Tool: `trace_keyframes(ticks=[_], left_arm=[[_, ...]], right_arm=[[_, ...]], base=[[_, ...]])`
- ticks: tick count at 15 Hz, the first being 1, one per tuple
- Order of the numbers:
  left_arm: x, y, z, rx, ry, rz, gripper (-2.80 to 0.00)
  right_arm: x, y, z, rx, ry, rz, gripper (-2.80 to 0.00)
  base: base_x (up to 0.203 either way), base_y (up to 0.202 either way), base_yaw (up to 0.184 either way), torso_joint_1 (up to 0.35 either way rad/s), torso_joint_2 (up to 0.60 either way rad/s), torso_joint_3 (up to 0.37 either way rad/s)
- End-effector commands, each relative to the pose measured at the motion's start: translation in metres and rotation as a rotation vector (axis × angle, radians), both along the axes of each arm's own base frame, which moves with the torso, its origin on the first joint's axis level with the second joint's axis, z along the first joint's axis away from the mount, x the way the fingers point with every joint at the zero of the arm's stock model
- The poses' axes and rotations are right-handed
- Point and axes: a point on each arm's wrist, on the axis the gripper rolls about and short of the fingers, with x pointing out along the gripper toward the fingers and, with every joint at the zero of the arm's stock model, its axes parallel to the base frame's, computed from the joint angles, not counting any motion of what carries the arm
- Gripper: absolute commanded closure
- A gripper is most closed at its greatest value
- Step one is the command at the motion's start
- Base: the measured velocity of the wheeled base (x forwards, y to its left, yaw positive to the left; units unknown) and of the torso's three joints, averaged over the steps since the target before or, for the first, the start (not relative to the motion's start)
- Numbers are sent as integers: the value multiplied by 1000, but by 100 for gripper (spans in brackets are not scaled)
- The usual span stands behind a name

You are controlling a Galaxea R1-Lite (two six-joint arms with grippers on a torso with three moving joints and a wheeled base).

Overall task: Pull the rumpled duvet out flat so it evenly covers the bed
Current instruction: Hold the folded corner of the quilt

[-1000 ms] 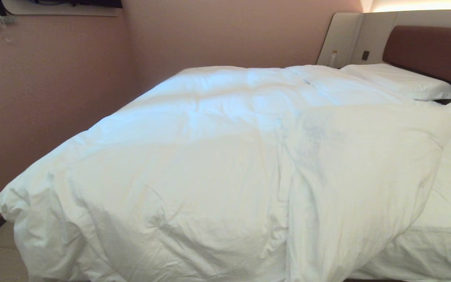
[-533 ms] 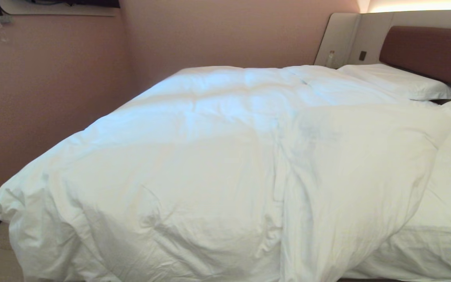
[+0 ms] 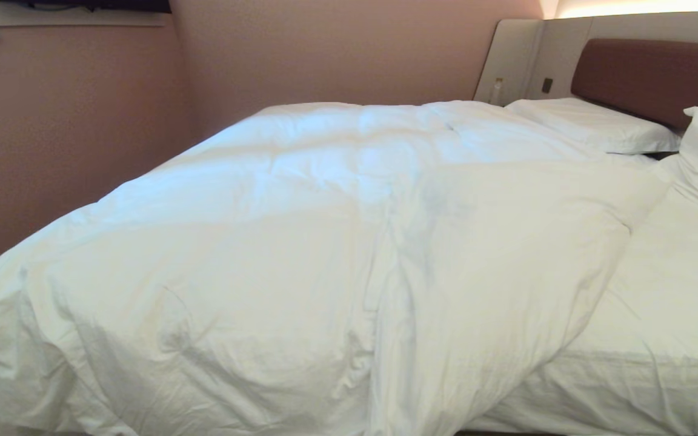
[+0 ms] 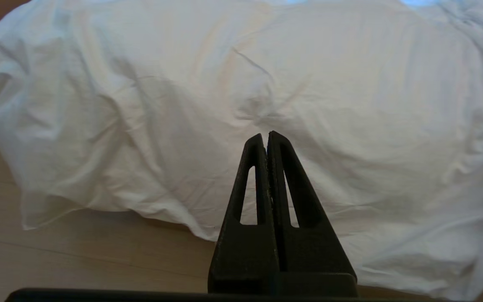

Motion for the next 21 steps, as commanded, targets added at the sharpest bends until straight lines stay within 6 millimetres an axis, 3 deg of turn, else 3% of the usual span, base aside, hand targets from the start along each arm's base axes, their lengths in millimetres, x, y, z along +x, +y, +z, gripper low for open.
trace_keyframes(ticks=[1, 21], left_arm=[[0, 0, 0, -2, 0, 2, 0], [0, 0, 0, -7, -2, 2, 0]], right_arm=[[0, 0, 0, 0, 0, 0, 0], [0, 0, 0, 0, -1, 0, 0]], base=[[0, -189, -2, 2, 3, 10], [0, -193, 1, 2, 3, 2]])
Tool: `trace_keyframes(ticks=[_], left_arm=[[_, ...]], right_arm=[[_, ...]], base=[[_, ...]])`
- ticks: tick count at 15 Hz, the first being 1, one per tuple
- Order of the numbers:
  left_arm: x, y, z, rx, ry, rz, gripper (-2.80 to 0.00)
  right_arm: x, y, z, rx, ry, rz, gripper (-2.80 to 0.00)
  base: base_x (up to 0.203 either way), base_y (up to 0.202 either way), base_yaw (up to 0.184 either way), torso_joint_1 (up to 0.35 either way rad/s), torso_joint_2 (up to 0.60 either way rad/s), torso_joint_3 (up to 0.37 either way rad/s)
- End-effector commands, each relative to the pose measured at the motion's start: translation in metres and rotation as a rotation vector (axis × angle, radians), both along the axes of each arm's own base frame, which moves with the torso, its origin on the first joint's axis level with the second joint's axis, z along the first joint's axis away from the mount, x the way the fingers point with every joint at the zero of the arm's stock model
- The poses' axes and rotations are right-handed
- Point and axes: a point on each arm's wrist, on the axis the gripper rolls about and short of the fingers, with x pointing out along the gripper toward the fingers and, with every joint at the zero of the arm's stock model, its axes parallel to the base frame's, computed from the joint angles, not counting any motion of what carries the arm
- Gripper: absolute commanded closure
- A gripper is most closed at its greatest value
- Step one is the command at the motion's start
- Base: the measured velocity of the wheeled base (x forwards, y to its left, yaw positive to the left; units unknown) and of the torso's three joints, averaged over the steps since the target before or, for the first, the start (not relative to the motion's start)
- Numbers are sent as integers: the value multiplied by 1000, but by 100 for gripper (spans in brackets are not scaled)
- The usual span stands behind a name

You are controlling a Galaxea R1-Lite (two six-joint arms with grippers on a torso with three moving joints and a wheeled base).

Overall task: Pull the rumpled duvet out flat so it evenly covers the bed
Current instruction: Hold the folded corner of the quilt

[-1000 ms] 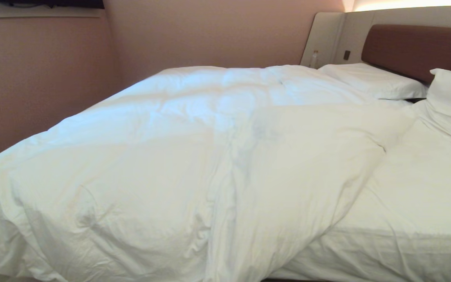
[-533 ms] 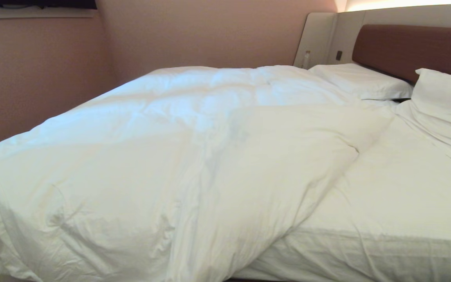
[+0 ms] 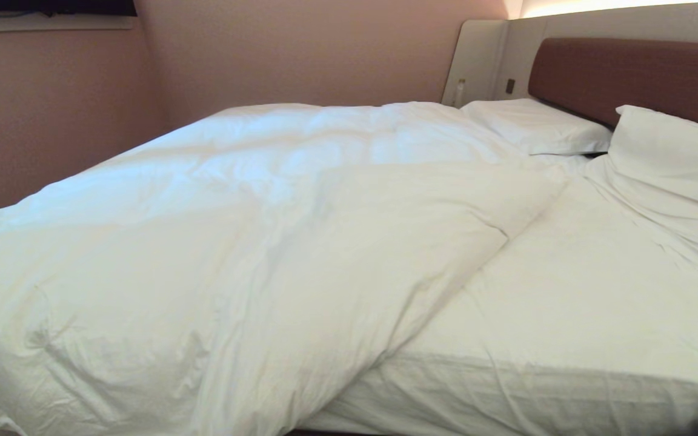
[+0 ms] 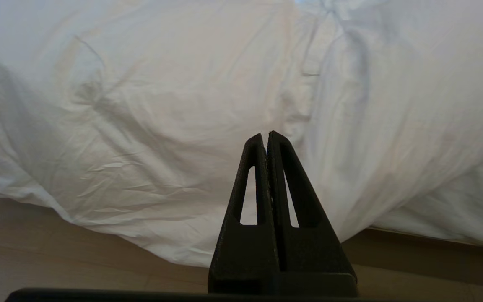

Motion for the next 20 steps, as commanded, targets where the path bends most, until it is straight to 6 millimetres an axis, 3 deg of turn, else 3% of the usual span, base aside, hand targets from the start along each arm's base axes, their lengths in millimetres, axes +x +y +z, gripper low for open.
trace_keyframes(ticks=[1, 20], left_arm=[[0, 0, 0, -1, -1, 1, 0], [0, 0, 0, -1, -1, 1, 0]], right_arm=[[0, 0, 0, 0, -1, 0, 0], [0, 0, 0, -2, -2, 0, 0]], base=[[0, -103, 3, 2, 2, 3], [0, -6, 0, 0, 0, 0]])
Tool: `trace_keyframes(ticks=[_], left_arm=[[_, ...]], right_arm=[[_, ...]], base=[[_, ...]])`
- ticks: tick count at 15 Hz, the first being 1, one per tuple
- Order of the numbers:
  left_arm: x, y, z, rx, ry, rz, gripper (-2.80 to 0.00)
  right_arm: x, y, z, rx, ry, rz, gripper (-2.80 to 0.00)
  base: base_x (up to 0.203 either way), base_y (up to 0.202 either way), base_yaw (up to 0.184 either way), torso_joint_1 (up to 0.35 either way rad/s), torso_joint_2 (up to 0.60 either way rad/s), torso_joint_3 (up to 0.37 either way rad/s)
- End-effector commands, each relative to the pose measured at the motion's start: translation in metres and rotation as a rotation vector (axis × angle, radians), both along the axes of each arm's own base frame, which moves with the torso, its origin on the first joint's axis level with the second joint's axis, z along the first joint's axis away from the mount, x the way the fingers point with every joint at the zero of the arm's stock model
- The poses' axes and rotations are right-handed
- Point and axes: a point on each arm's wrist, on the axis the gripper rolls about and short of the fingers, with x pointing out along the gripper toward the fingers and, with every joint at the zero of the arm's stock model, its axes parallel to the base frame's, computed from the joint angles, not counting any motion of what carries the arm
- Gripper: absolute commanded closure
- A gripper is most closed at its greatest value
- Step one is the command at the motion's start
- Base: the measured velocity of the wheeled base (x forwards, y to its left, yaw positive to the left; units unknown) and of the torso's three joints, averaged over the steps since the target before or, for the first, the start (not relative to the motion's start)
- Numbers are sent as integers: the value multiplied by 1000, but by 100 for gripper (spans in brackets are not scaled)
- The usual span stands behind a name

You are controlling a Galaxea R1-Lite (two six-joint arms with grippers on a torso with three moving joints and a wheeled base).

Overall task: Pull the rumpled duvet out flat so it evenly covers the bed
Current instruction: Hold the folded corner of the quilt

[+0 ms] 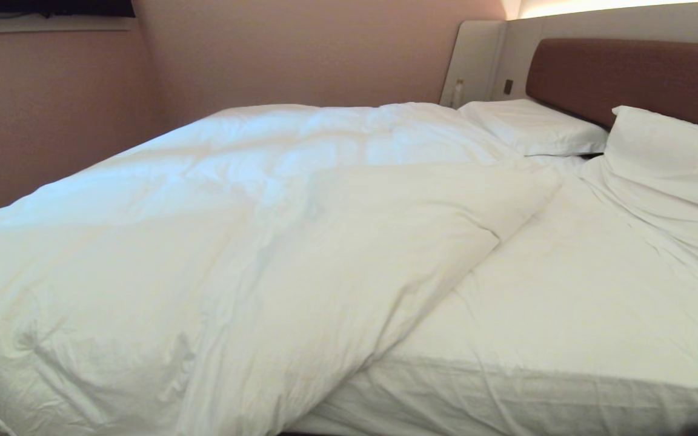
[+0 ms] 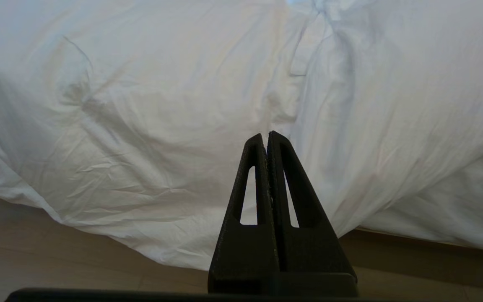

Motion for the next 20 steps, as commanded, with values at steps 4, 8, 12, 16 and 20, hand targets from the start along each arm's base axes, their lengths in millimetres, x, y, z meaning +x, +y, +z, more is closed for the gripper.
trace_keyframes(ticks=[4, 8, 12, 16, 20], left_arm=[[0, 0, 0, 0, 0, 0, 0], [0, 0, 0, 0, 0, 0, 0], [0, 0, 0, 0, 0, 0, 0], [0, 0, 0, 5, 1, -1, 0], [0, 0, 0, 0, 0, 1, 0]], right_arm=[[0, 0, 0, -1, -1, 0, 0], [0, 0, 0, -1, -1, -1, 0], [0, 0, 0, -1, -1, 0, 0], [0, 0, 0, -1, -1, 0, 0], [0, 0, 0, -1, -1, -1, 0]], base=[[0, 0, 0, 0, 0, 0], [0, 0, 0, 0, 0, 0], [0, 0, 0, 0, 0, 0], [0, 0, 0, 0, 0, 0], [0, 0, 0, 0, 0, 0]])
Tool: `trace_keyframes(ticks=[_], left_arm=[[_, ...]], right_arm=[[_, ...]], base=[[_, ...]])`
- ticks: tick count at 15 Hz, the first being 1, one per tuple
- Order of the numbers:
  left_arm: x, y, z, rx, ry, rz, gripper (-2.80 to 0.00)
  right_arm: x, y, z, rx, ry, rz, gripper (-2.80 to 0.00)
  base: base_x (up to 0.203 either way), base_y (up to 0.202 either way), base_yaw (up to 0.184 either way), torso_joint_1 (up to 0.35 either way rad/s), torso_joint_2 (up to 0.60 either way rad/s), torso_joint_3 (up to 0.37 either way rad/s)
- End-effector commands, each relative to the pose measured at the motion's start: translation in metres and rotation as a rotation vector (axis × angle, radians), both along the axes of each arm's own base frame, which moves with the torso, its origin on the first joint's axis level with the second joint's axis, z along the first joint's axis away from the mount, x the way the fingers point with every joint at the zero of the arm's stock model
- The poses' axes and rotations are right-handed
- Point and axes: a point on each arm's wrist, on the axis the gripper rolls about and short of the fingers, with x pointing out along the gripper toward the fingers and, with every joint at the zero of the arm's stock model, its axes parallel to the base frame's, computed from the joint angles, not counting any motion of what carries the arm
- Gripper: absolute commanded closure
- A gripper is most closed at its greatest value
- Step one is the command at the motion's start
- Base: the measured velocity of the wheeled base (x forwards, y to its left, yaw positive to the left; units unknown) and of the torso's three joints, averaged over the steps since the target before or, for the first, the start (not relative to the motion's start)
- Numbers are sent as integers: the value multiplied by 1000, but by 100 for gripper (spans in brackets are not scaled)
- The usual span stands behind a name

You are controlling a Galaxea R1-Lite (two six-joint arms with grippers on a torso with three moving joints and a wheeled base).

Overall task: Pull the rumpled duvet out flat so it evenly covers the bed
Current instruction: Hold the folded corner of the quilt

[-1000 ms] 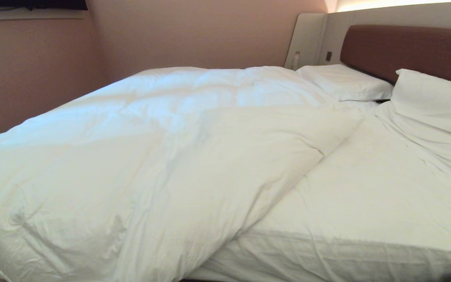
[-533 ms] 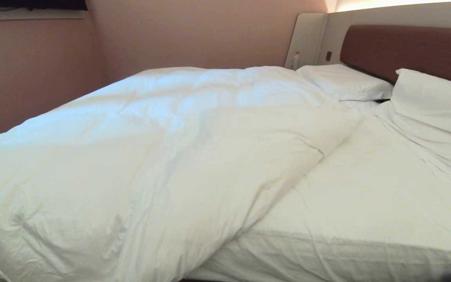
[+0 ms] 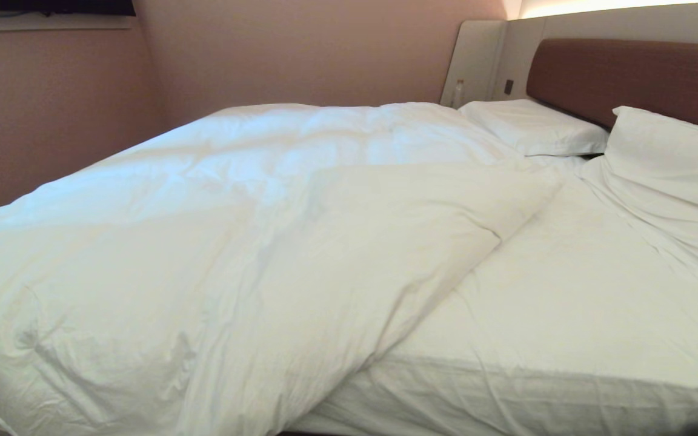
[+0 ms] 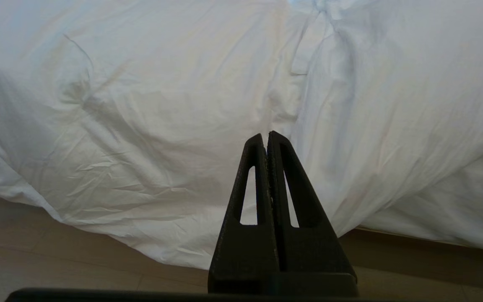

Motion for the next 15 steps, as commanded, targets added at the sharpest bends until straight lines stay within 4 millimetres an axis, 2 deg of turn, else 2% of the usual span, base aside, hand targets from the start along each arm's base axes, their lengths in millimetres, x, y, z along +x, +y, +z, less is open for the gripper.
trace_keyframes(ticks=[1, 15], left_arm=[[0, 0, 0, -1, 0, 1, 0], [0, 0, 0, -8, -1, 2, 0]], right_arm=[[0, 0, 0, 0, 0, 1, 0], [0, 0, 0, 0, 0, -1, 0]], base=[[0, 0, 0, 0, 0, 0], [0, 0, 0, 0, 0, 0]])
